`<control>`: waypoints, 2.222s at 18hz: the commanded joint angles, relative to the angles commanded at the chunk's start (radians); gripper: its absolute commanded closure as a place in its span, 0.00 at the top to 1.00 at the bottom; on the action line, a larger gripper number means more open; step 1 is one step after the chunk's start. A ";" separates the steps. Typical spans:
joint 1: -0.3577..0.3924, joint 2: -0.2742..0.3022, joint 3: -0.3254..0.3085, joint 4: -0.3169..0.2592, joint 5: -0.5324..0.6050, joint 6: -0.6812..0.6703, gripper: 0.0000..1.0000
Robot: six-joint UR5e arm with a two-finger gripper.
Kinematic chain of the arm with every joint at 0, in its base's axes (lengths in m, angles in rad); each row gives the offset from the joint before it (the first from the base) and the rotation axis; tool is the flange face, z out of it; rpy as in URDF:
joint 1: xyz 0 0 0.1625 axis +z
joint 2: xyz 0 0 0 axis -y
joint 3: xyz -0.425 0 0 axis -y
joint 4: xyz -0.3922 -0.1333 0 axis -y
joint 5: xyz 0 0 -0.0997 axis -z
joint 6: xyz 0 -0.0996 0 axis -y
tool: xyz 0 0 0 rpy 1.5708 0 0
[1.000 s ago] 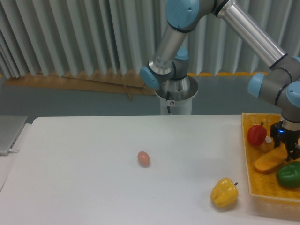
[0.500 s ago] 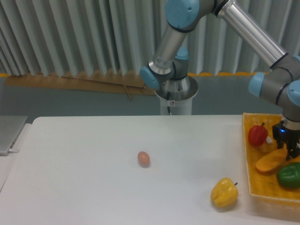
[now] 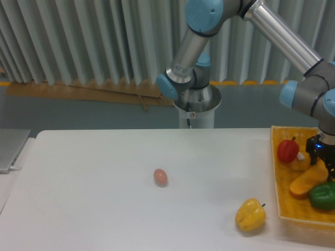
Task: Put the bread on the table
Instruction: 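Close the gripper on the orange loaf inside the basket, then lift the orange loaf up out of the basket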
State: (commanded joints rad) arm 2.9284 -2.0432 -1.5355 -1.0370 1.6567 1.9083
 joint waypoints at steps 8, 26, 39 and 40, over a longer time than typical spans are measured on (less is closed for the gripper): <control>-0.009 -0.023 -0.002 0.018 0.000 0.000 1.00; -0.003 -0.029 -0.009 0.018 0.006 0.002 0.41; -0.002 -0.026 -0.006 0.012 0.006 -0.003 0.34; -0.002 -0.022 -0.006 0.009 0.006 -0.003 0.34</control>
State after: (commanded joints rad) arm 2.9268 -2.0648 -1.5417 -1.0277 1.6628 1.9052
